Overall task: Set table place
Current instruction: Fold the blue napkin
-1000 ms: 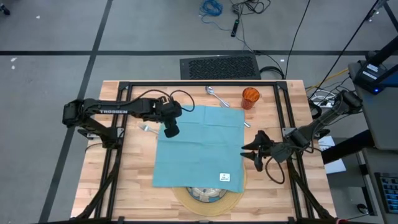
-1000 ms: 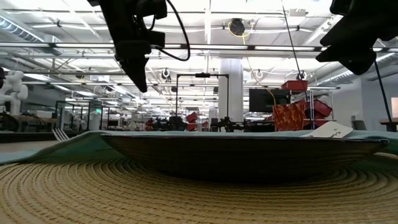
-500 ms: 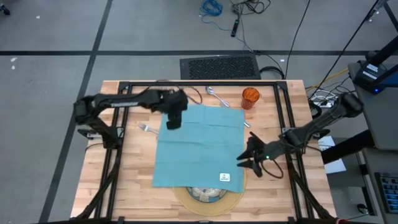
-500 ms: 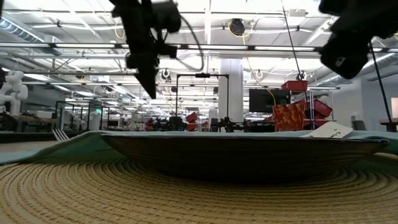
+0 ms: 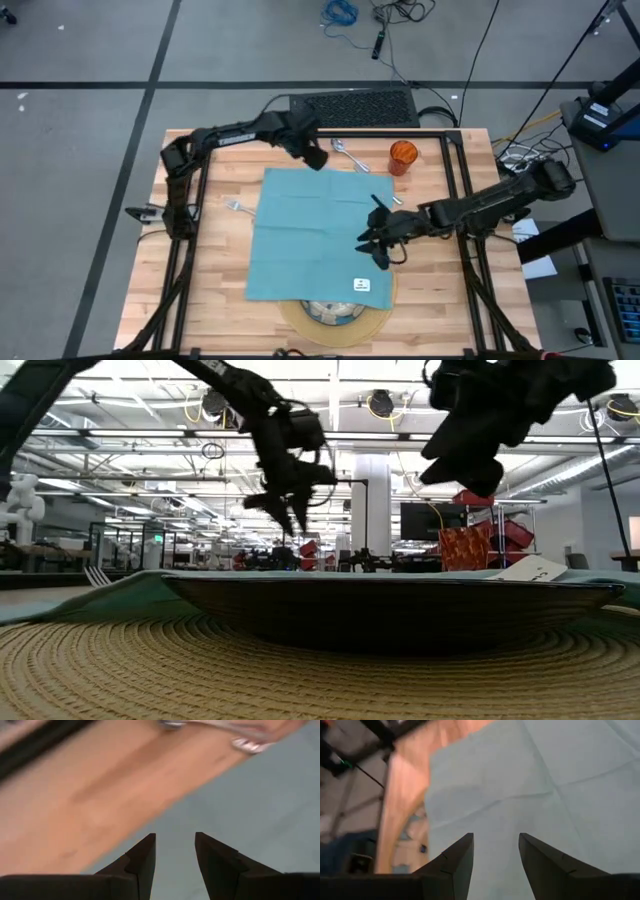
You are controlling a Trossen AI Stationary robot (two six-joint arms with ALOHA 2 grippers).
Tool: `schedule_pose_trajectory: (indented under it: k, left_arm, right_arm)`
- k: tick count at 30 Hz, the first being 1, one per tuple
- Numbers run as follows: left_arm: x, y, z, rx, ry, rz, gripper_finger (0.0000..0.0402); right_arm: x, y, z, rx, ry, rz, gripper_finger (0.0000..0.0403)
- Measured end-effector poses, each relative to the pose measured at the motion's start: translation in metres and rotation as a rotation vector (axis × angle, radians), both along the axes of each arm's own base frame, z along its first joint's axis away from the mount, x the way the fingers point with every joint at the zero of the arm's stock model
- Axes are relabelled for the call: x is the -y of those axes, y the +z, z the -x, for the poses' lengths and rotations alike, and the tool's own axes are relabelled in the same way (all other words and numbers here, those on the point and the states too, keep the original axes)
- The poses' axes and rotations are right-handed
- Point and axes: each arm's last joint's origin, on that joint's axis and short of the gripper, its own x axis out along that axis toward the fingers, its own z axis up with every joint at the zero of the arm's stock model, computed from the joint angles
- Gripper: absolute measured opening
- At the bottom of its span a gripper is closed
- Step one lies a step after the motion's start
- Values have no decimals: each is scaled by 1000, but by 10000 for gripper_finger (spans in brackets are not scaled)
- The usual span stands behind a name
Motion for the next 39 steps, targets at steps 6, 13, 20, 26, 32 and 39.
schedule_pose_trajectory:
  k: [6, 13, 20, 26, 32, 39]
  left_arm:
    - [25, -23, -45, -6, -6, 105, 123]
    - [27, -49, -67, -190, -19, 212, 123]
    - [27, -36, -71, -148, 12, 191, 123]
    - [22, -35, -73, -123, 102, 206, 123]
    - [18, -45, -74, -133, 189, 221, 123]
    - [19, -62, -81, -136, 222, 247, 123]
  right_arm:
    - [-13, -12, -13, -109, 111, 117, 148]
    - [-43, -11, -11, -95, 496, 276, 148]
    - [-58, 10, -13, -48, 665, 417, 148]
    - [-59, 12, -13, -43, 687, 439, 148]
    - [-66, 12, -10, -28, 738, 471, 148]
    - [-71, 12, -8, -3, 777, 495, 148]
